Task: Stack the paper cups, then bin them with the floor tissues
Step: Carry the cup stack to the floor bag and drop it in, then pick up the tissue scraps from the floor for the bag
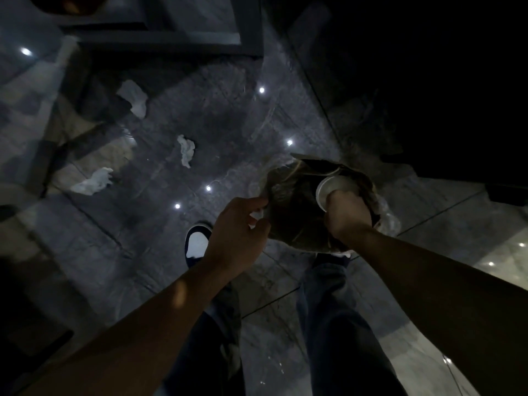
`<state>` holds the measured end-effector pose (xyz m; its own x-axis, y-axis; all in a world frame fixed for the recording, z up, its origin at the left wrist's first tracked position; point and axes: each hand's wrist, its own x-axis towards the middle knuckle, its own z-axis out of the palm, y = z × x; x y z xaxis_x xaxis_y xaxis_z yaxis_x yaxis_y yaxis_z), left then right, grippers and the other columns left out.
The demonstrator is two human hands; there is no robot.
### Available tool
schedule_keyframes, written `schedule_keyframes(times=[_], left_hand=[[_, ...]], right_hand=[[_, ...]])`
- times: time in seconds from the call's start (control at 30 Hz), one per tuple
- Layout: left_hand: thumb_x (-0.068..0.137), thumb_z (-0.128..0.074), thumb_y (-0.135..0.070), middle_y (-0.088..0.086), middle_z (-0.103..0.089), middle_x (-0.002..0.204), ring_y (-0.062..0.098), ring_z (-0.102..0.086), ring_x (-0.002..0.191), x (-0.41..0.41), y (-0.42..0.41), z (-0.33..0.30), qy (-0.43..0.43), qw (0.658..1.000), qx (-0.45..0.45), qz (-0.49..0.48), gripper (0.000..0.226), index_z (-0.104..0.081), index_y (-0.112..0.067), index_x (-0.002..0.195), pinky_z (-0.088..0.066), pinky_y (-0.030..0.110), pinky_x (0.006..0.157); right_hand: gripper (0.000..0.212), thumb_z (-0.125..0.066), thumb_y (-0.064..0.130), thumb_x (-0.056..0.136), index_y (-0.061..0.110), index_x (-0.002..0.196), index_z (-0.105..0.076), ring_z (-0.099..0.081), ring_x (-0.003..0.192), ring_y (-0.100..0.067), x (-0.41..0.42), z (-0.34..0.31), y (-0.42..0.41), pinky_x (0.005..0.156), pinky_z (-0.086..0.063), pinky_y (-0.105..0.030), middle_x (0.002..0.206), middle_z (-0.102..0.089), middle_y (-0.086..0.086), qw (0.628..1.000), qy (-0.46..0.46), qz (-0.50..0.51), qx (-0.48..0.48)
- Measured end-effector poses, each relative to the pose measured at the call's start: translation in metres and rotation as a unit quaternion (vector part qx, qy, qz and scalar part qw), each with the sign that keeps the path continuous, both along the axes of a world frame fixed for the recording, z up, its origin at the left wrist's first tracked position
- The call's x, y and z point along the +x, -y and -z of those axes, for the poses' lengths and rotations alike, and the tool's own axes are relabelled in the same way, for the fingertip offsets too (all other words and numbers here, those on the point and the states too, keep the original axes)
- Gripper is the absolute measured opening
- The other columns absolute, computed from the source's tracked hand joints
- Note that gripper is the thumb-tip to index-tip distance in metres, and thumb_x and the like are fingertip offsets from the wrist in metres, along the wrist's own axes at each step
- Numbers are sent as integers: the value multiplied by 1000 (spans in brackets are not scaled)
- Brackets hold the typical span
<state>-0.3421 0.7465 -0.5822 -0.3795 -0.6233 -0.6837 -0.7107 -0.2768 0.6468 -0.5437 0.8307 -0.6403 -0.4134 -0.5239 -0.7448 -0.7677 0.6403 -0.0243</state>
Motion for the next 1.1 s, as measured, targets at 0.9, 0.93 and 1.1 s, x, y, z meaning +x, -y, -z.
schedule_keyframes(times=[0.9, 0.93, 1.1], left_hand=[[90, -61, -3, -2, -64, 104, -1, -60, 80, 137, 50, -8, 95, 989, -80, -79, 27, -71, -12, 113, -44, -1, 71], [90, -61, -1, 1, -64, 103, -3, -58, 79, 148, 54, -3, 89, 988, -85, -92, 26, -70, -10, 112, -41, -5, 68], [89, -64, 0, 19, -66, 119, 33, -66, 98, 208, 75, 30, 124, 984, -77, -107, 35, -64, -2, 124, -55, 33, 90]], right_hand=[[10, -59, 21, 85, 12, 85, -64, -60, 69, -21, 122, -73, 114, 60, -42, -27, 81, -67, -6, 941, 111, -76, -310], [10, -60, 18, 85, 10, 88, -66, -62, 74, -25, 132, -67, 122, 63, -46, -29, 86, -68, -9, 936, 122, -86, -319], [38, -56, 17, 86, 8, 124, -58, -59, 111, -34, 176, -18, 153, 95, -50, -42, 123, -60, -16, 954, 188, -127, -195]])
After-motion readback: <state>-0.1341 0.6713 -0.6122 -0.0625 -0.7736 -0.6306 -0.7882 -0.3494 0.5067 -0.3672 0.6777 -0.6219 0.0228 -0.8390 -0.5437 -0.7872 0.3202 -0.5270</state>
